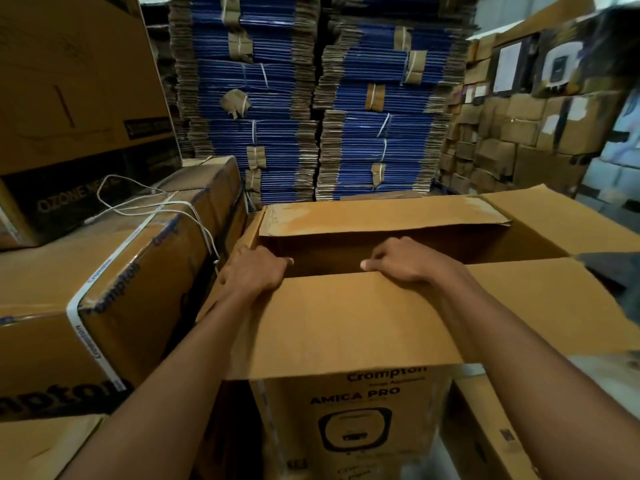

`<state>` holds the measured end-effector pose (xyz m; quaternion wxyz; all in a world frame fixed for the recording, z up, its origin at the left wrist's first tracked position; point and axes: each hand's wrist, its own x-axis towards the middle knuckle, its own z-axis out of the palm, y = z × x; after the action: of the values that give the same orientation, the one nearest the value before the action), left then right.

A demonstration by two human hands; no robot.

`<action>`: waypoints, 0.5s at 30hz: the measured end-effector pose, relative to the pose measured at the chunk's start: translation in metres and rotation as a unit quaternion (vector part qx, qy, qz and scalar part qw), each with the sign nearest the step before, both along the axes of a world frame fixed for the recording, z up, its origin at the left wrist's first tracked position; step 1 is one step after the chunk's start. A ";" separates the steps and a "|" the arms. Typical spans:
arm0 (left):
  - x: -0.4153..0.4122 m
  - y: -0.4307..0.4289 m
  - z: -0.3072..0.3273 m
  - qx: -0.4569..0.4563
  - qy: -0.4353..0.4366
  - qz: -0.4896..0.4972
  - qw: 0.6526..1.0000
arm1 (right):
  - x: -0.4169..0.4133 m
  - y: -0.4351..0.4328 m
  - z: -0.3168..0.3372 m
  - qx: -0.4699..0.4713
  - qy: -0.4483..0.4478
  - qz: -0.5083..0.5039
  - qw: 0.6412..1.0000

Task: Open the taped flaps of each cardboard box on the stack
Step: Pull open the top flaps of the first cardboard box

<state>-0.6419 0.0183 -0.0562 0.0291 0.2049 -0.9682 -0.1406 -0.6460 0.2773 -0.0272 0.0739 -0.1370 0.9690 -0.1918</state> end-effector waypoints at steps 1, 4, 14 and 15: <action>0.005 0.001 -0.001 0.004 0.007 -0.003 1.000 | -0.010 -0.008 0.001 0.015 -0.027 0.001 1.000; 0.018 0.000 -0.002 0.013 0.033 -0.011 0.999 | -0.036 -0.027 -0.005 0.000 -0.060 -0.014 0.998; 0.022 -0.001 -0.002 0.006 0.036 -0.014 0.999 | -0.110 -0.063 0.033 0.002 0.273 -0.066 0.960; 0.023 -0.001 -0.003 0.007 0.038 -0.017 0.999 | -0.119 -0.063 0.035 0.019 0.263 -0.066 0.962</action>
<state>-0.6193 0.0169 -0.0590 0.0618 0.1831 -0.9688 -0.1555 -0.7652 0.2141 0.0082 -0.1939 -0.1172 0.9646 -0.1350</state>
